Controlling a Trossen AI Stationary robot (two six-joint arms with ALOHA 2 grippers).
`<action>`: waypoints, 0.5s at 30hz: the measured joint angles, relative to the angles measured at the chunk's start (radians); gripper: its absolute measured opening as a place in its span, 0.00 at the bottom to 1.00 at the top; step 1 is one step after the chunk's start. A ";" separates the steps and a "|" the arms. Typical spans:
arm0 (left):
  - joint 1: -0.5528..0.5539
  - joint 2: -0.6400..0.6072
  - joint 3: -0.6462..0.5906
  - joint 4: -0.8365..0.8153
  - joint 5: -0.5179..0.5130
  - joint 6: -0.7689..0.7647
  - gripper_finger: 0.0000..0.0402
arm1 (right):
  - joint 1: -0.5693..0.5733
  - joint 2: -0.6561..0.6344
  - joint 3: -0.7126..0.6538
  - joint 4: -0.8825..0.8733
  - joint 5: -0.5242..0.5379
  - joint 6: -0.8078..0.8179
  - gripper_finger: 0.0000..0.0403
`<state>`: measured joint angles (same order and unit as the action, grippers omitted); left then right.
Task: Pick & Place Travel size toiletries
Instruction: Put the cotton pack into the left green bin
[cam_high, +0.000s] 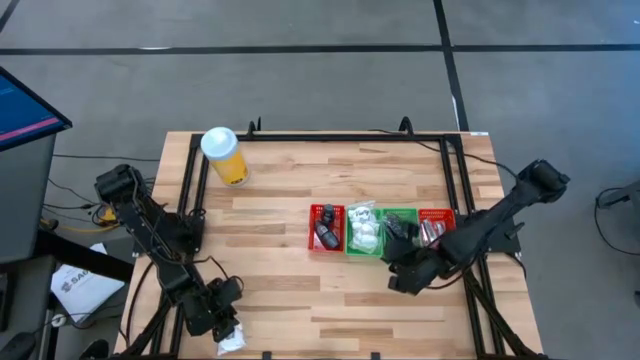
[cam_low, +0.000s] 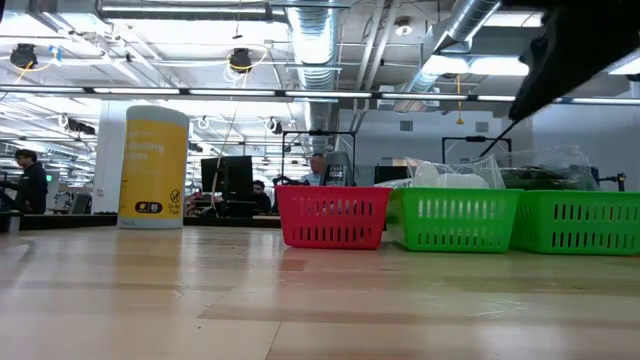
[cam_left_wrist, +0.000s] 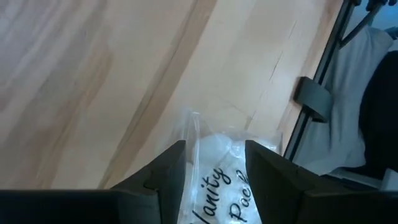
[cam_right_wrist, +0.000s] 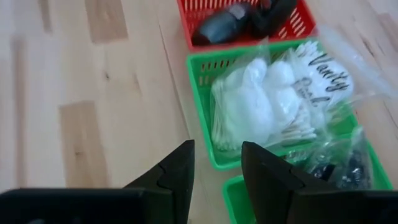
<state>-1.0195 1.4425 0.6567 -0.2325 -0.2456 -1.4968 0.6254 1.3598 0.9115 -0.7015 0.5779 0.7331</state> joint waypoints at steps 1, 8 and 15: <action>0.000 0.000 0.000 -0.001 0.000 -0.004 0.39 | 0.000 0.019 0.000 -0.002 -0.001 -0.004 0.30; 0.017 0.000 0.000 -0.008 0.031 -0.014 0.39 | -0.007 0.067 0.003 0.005 -0.002 -0.003 0.29; 0.052 0.024 0.000 -0.010 0.096 -0.028 0.34 | -0.013 0.009 0.003 0.009 0.001 -0.003 0.26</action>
<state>-0.9672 1.4663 0.6563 -0.2428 -0.1499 -1.5249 0.6128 1.3692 0.9150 -0.6920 0.5785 0.7303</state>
